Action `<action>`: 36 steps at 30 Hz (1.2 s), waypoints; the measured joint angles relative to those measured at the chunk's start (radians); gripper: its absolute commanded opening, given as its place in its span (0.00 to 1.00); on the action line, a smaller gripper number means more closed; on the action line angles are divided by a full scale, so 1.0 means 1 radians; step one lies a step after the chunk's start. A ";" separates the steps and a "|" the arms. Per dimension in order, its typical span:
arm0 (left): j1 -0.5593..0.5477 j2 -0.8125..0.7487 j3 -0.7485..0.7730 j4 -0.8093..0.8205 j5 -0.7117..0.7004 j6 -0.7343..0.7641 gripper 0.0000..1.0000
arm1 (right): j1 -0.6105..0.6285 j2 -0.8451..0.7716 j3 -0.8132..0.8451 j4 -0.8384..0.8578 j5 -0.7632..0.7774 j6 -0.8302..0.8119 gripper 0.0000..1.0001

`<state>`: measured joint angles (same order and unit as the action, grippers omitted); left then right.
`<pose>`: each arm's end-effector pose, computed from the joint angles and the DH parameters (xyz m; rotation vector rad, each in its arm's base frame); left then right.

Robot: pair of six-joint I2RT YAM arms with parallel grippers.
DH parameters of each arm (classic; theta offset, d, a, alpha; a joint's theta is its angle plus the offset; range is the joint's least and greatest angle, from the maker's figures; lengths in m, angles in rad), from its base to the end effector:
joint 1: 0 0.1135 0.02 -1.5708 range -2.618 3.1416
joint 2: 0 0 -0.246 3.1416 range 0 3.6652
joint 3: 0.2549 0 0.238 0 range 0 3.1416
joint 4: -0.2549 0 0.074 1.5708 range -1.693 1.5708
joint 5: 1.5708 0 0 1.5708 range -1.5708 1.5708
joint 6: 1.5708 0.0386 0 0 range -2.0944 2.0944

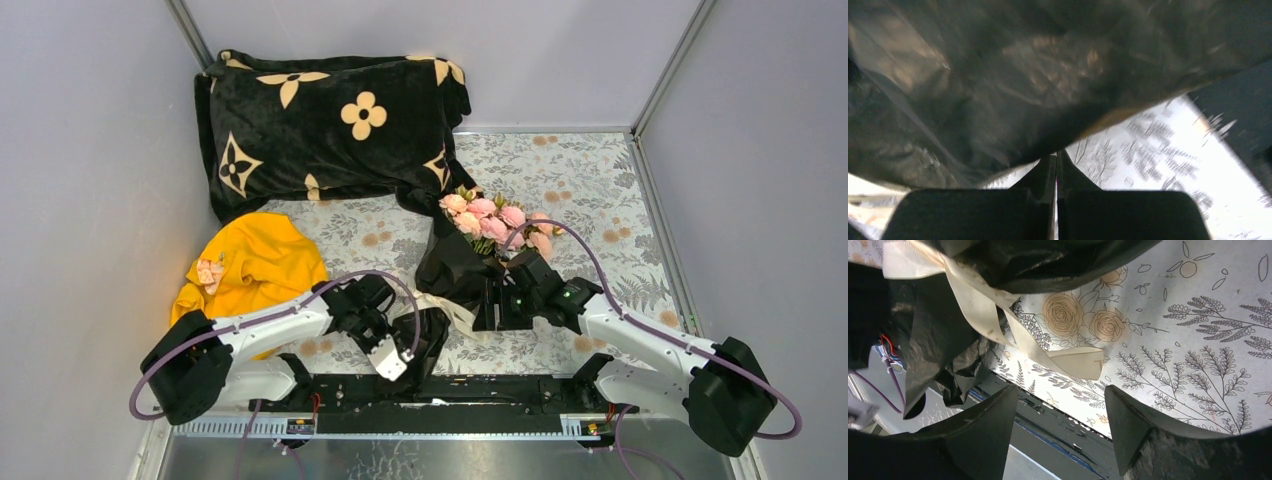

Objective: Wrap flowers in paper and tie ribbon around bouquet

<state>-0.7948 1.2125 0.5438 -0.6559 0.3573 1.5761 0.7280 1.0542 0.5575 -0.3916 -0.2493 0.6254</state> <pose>0.1154 -0.1369 0.1413 2.5821 0.9808 -0.3310 0.1428 0.1401 0.1840 -0.2521 2.6248 0.8432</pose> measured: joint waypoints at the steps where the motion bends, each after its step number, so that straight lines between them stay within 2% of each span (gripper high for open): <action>1: -0.029 0.000 0.002 -0.005 0.018 -0.029 0.00 | 0.000 0.002 0.000 0.005 0.001 0.000 0.72; 4: -0.129 0.008 0.012 0.005 0.067 -0.159 0.00 | 0.000 0.002 0.001 0.004 0.017 0.000 0.72; 8: -0.239 0.045 0.017 0.125 0.111 -0.388 0.00 | 0.001 -0.029 0.032 -0.072 0.122 0.001 0.77; 14: -0.294 0.154 0.018 0.500 0.125 -0.717 0.00 | 0.001 -0.135 0.145 -0.190 0.314 0.000 0.83; 19: -0.345 0.259 0.052 0.772 0.105 -0.877 0.02 | -0.009 -0.124 0.218 -0.239 0.425 -0.023 0.87; 21: -0.361 0.269 0.067 0.810 0.102 -0.893 0.13 | -0.024 -0.115 0.230 -0.253 0.451 -0.035 0.89; 23: -0.369 0.260 0.071 0.820 0.093 -0.885 0.29 | -0.059 -0.114 0.232 -0.259 0.466 -0.051 0.92; 24: -0.371 0.248 0.067 0.814 0.088 -0.871 0.38 | -0.085 -0.114 0.233 -0.262 0.468 -0.060 0.97; 26: -0.372 0.208 0.051 0.773 0.076 -0.835 0.58 | -0.145 -0.114 0.233 -0.262 0.468 -0.079 1.00; 28: -0.372 0.146 0.038 0.684 0.060 -0.807 0.71 | -0.218 -0.114 0.239 -0.262 0.469 -0.101 1.00; 32: -0.371 0.045 0.042 0.483 0.045 -0.764 0.79 | -0.344 -0.113 0.261 -0.248 0.476 -0.148 1.00; 36: -0.352 -0.051 0.044 0.309 0.035 -0.764 0.87 | -0.522 -0.102 0.283 -0.202 0.495 -0.192 1.00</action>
<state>-1.1465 1.1614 0.5877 -0.3470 0.3927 0.8124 0.2062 0.9520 0.8410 -0.5934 0.2459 0.4335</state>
